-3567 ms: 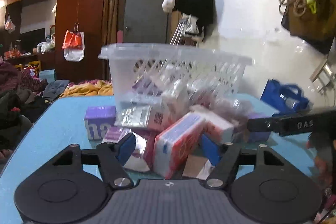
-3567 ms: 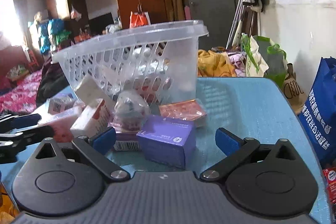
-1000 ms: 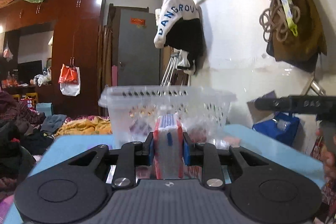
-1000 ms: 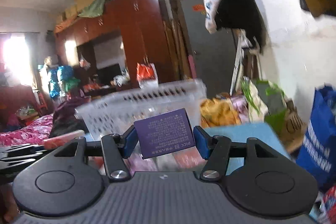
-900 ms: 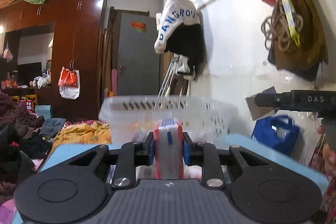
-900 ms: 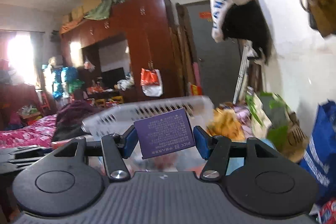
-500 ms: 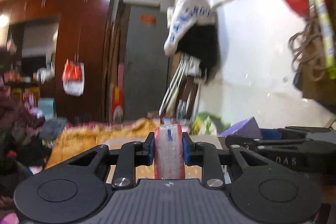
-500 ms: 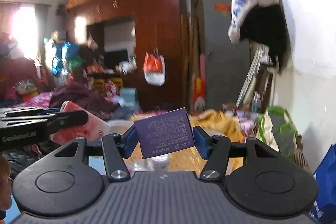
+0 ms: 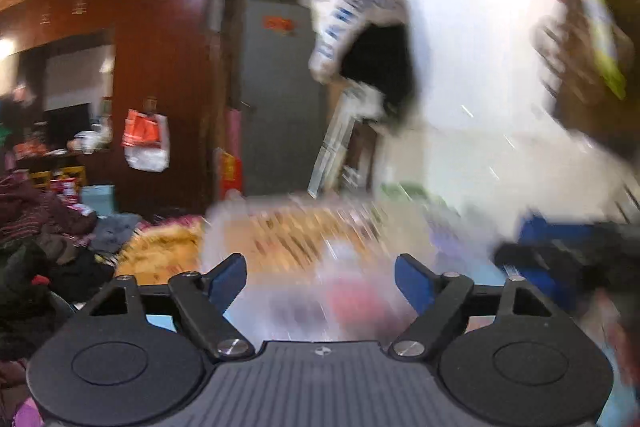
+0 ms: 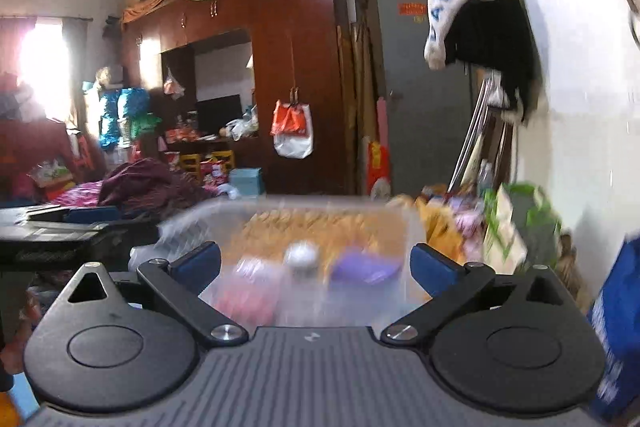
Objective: Organize objects
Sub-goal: 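Grasp the white KENT cigarette box with the left gripper while the right grasps the purple bagged box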
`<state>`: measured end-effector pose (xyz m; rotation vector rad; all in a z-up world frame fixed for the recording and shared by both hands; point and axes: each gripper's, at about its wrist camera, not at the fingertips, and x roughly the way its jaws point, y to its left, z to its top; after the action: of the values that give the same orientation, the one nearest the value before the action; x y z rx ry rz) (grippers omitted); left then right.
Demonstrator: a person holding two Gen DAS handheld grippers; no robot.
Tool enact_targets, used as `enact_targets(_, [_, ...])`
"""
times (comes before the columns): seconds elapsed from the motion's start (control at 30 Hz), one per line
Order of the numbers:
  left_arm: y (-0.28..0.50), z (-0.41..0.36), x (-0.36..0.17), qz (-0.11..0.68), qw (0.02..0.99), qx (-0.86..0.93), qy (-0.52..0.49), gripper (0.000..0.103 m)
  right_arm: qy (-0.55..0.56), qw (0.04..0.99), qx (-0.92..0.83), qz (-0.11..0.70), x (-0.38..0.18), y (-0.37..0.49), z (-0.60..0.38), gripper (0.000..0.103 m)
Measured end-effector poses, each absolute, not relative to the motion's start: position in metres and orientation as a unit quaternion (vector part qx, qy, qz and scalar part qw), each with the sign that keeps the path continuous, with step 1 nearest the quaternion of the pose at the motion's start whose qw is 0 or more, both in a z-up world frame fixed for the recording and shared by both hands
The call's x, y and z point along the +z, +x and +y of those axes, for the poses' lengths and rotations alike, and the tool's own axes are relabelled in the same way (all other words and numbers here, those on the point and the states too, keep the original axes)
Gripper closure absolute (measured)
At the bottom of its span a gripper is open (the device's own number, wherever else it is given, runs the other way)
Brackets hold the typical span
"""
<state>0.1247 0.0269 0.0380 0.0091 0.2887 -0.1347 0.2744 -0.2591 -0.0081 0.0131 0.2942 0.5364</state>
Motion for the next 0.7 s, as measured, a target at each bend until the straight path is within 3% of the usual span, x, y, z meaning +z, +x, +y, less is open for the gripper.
enact_targets(0.23, [0.09,0.001,-0.033,0.223,0.969,-0.109,0.018,0.018,0.072,0.935,0.241,0.249,-0.063,0.287,-0.276,0.0])
enact_targets(0.57, [0.095,-0.018,-0.048,0.25,0.961,-0.106,0.052,0.021,0.026,0.933,0.254,0.252,-0.068,0.278,-0.262,0.0])
enact_targets(0.7, [0.093,-0.026,-0.055,0.241,0.963,-0.105,0.066,0.038,0.019,0.927,0.272,0.258,-0.068,0.28,-0.251,0.0])
